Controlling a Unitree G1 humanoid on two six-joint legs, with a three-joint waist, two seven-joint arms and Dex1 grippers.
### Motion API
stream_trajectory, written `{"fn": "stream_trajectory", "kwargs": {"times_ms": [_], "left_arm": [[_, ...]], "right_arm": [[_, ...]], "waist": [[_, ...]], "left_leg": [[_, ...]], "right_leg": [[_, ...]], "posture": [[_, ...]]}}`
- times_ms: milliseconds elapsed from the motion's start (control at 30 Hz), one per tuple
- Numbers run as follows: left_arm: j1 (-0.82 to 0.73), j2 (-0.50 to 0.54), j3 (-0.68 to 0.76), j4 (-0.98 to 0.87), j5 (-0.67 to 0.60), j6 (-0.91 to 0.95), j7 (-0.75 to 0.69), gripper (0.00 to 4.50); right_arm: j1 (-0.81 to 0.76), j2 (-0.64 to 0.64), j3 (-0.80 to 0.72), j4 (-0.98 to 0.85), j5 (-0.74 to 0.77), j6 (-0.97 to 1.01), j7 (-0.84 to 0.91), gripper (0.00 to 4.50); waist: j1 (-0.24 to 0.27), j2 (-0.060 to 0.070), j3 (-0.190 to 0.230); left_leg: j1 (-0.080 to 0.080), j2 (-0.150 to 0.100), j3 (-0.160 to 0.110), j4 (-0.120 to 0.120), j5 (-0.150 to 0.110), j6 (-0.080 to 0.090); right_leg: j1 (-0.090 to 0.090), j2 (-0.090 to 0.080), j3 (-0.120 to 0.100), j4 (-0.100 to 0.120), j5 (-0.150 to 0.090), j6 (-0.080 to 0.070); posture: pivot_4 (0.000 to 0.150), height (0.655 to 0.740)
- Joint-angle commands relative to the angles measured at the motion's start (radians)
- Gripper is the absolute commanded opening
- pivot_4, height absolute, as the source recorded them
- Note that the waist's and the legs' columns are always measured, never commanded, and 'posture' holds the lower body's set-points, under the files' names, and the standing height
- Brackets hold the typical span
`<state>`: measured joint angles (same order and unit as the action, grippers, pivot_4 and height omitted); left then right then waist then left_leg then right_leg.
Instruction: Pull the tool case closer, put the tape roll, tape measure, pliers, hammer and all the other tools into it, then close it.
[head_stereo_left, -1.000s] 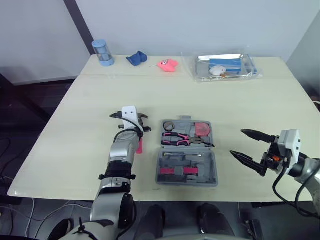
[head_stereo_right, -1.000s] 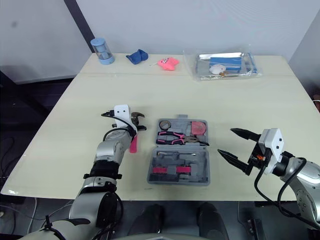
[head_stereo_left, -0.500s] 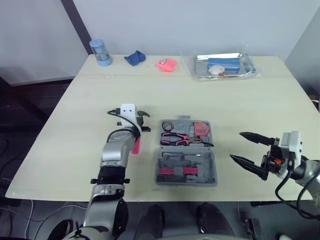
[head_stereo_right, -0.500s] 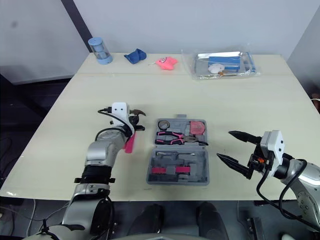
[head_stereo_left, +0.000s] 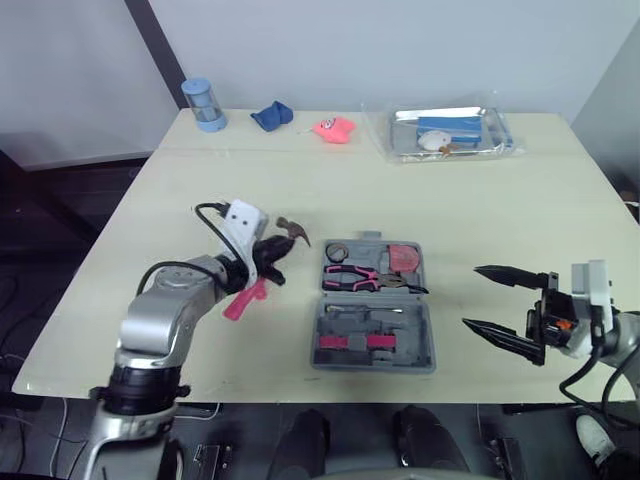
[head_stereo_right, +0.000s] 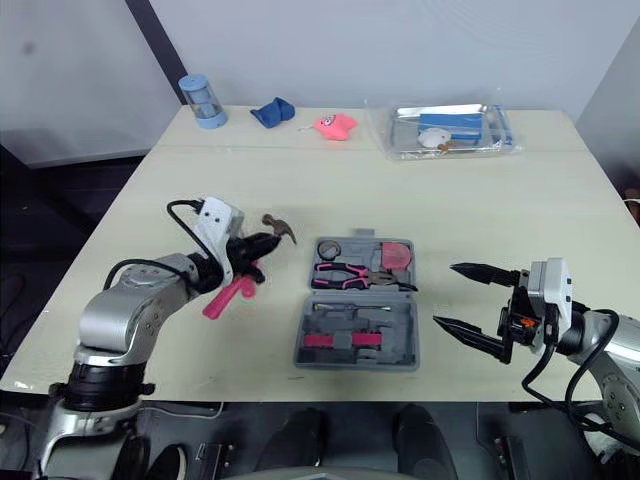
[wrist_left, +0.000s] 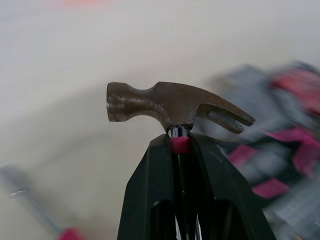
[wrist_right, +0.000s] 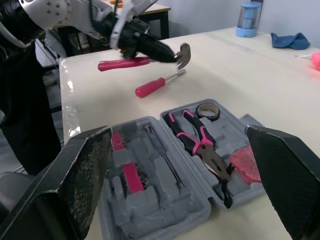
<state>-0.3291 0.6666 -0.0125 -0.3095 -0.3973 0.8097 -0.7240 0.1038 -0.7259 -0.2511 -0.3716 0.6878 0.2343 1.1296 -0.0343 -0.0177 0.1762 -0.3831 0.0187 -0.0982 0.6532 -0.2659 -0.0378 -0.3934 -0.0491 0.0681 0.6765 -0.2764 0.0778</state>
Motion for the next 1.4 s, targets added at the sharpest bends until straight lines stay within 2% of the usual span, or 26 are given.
{"fn": "stream_trajectory", "kwargs": {"times_ms": [33,200,533,733,900,1033,1400], "left_arm": [[-0.035,0.036,-0.061,-0.047,-0.02,-0.044,-0.114,0.02],[-0.139,0.033,-0.213,-0.01,0.02,-0.097,-0.241,0.02],[-0.338,-0.057,-0.475,0.169,0.149,-0.152,-0.381,0.02],[-0.458,-0.138,-0.613,0.209,0.175,-0.049,-0.473,0.02],[-0.496,-0.19,-0.671,0.229,0.178,0.037,-0.498,0.02],[-0.537,-0.246,-0.696,0.318,0.188,0.079,-0.498,0.02],[-0.605,-0.306,-0.76,0.458,0.261,0.098,-0.509,0.02]], "right_arm": [[0.002,0.0,-0.015,-0.016,-0.001,-0.021,0.009,4.5],[0.032,0.01,-0.023,-0.029,-0.015,-0.036,-0.005,4.5],[0.113,0.039,-0.053,-0.068,-0.039,-0.072,-0.056,4.5],[0.163,0.05,-0.076,-0.08,-0.047,-0.093,-0.072,4.5],[0.195,0.053,-0.089,-0.095,-0.049,-0.107,-0.083,4.5],[0.217,0.057,-0.093,-0.105,-0.052,-0.115,-0.09,4.5],[0.231,0.069,-0.094,-0.12,-0.062,-0.12,-0.108,4.5]], "waist": [[0.0,0.0,0.0],[0.001,0.0,0.0],[-0.003,0.0,0.0],[-0.005,0.0,0.0],[-0.007,0.0,0.0],[-0.004,0.0,0.0],[-0.005,0.0,0.0]], "left_leg": [[0.0,0.0,0.0,0.0,0.0,0.0],[0.0,0.0,0.0,0.0,0.0,0.0],[0.0,0.0,0.0,0.0,0.0,0.0],[-0.001,0.0,0.0,0.0,0.0,0.0],[0.0,0.0,0.0,0.0,0.0,0.0],[0.0,0.0,0.0,0.001,0.0,0.0],[0.0,0.0,0.0,0.001,0.0,0.0]], "right_leg": [[0.0,0.0,0.0,0.0,0.0,0.0],[0.0,0.0,0.0,0.0,0.0,0.0],[0.0,0.001,0.0,0.001,0.0,0.0],[0.0,0.0,0.0,-0.001,0.0,0.0],[0.0,0.001,0.001,0.001,0.0,0.0],[0.0,0.001,0.001,0.001,0.0,0.0],[0.0,0.001,0.001,0.001,0.0,0.0]], "posture": [[0.15,0.74],[0.15,0.74],[0.15,0.74],[0.15,0.74],[0.15,0.74],[0.15,0.74],[0.15,0.74]]}}
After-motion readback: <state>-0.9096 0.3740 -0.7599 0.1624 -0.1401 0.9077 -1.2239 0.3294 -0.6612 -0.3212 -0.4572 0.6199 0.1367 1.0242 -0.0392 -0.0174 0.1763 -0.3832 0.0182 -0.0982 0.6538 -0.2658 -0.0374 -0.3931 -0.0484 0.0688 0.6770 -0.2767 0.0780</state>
